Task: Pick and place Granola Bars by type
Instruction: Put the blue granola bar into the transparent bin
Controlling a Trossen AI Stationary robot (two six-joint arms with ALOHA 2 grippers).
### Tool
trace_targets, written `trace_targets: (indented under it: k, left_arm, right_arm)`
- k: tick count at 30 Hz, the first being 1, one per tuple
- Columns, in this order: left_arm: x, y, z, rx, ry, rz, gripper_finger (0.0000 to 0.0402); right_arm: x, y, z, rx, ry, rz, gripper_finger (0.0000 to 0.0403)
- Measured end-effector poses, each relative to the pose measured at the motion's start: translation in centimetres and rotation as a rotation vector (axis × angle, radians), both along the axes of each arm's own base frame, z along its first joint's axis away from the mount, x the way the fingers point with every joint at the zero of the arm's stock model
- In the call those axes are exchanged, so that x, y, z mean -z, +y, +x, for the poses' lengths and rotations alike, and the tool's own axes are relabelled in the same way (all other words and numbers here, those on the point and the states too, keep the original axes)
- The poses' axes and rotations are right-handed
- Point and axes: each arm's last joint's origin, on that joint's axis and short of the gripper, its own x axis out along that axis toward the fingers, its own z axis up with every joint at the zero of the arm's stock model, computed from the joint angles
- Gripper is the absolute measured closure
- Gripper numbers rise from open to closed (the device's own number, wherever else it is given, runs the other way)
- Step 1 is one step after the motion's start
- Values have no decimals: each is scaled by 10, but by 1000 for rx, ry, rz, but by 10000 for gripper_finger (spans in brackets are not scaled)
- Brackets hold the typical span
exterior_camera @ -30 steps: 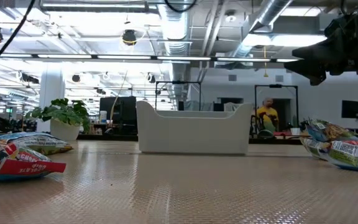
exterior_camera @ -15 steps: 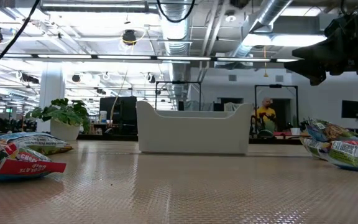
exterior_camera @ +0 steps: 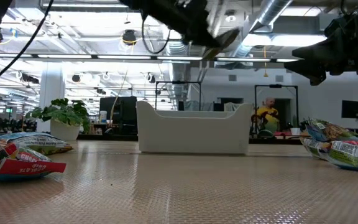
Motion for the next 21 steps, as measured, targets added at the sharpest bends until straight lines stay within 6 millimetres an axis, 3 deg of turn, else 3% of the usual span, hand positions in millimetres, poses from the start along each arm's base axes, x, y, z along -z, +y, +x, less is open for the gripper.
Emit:
trace_targets:
  k: [4, 8, 15, 21]
  left_arm:
    - [0, 38, -15, -141, -17, -47, 374]
    - [0, 58, -26, -219, -33, -84, 374]
    - [6, 71, -34, -259, 17, -108, 374]
    - [23, 74, -43, -278, 138, -156, 374]
  right_arm:
    - [0, 0, 0, 0, 0, 0, 163]
    - [0, 0, 0, 0, 0, 0, 163]
    - [0, 0, 0, 0, 0, 0, 163]
    - [0, 0, 0, 0, 0, 0, 163]
